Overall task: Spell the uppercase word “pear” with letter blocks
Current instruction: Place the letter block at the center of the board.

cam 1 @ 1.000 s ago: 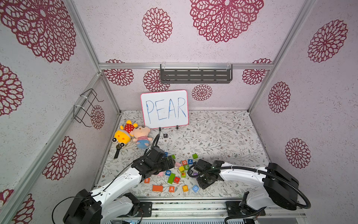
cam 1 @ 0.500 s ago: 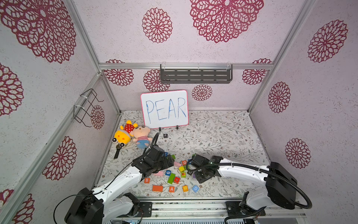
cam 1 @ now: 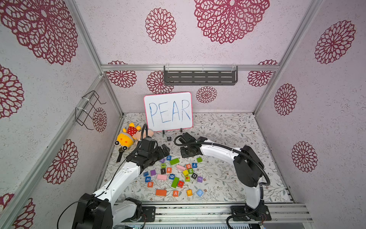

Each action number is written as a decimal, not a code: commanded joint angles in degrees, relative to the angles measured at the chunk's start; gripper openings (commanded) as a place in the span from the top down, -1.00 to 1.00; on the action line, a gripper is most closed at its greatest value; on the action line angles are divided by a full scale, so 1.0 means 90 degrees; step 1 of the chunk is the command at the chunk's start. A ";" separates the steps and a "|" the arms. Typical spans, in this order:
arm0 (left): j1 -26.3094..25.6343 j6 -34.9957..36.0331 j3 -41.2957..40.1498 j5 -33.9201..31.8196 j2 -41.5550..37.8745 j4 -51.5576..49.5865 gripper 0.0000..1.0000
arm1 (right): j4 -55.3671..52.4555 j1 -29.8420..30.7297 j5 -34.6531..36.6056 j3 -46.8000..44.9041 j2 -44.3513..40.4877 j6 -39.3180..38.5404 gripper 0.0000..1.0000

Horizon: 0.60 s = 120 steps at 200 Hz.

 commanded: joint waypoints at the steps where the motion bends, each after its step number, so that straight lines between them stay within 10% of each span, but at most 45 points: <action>1: 0.0165 0.0226 0.0189 0.0224 0.0224 -0.0022 -0.95 | 0.0191 -0.0166 0.0199 0.0705 0.0376 0.0225 0.59; 120: 0.0367 0.0339 0.0702 0.0496 0.1111 0.0130 -0.95 | 0.0006 -0.0528 0.0422 0.4145 0.2835 0.0625 0.65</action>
